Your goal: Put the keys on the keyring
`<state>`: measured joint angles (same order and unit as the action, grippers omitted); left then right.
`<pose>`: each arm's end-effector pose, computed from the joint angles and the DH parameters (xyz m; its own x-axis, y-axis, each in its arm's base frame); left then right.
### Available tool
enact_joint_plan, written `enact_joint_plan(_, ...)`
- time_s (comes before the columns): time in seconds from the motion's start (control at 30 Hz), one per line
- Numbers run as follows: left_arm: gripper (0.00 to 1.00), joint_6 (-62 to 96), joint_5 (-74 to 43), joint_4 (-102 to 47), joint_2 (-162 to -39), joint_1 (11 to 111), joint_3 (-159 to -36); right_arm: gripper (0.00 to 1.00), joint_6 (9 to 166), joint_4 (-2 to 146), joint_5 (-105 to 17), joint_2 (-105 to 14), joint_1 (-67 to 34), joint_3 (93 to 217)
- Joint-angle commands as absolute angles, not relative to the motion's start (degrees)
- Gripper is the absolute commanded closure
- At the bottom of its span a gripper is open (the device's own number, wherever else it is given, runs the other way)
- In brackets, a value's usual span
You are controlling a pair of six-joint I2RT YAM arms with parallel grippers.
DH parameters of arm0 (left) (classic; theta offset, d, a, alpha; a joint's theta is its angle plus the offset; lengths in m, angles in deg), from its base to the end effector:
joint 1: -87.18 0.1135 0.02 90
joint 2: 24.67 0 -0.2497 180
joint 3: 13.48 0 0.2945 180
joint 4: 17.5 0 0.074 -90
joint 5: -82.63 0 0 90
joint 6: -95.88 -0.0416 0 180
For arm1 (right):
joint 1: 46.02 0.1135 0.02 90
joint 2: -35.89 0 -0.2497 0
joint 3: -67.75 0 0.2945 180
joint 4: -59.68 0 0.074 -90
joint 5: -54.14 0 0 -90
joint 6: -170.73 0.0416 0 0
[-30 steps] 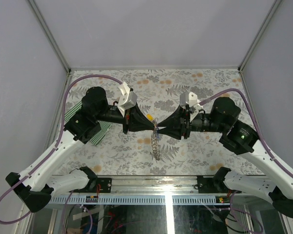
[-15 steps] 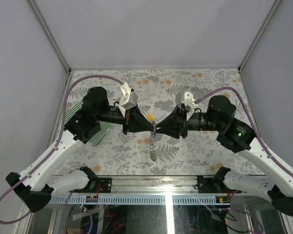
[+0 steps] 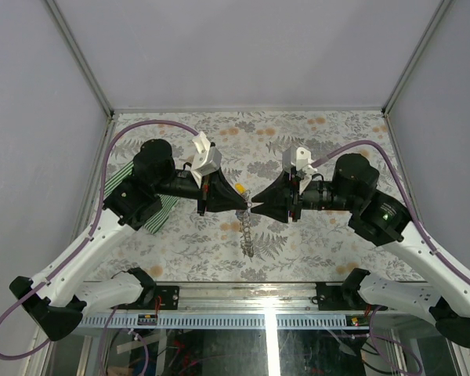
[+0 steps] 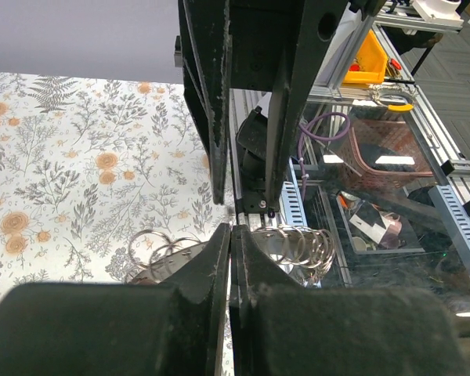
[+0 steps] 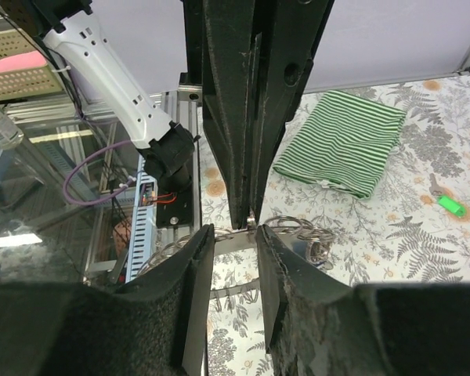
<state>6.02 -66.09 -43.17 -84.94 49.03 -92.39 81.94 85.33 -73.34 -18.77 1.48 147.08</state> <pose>0.1904 -0.1948 0.4128 -0.0987 0.0759 -0.9922 0.9875 -0.1155 -0.1070 0.1504 0.2016 0.4383 -0.0326 -0.0108 -0.9994 -0.9956 0.0878 0.0315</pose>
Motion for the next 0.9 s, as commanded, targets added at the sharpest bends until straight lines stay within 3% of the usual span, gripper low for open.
enact_joint_plan(0.0,1.00,5.6,-67.2,-39.4,-84.5,48.7,-94.9,0.65,81.2,81.1,-69.0,-16.5,1.5,146.4)
enact_joint_plan(0.43,1.00,5.7,-67.0,-39.4,-84.5,48.7,-94.8,0.63,82.2,81.2,-72.5,-18.5,1.5,145.9)
enact_joint_plan(0.87,1.00,5.9,-67.5,-39.3,-85.0,48.7,-95.3,0.82,82.3,81.7,-74.3,-20.4,1.5,146.3)
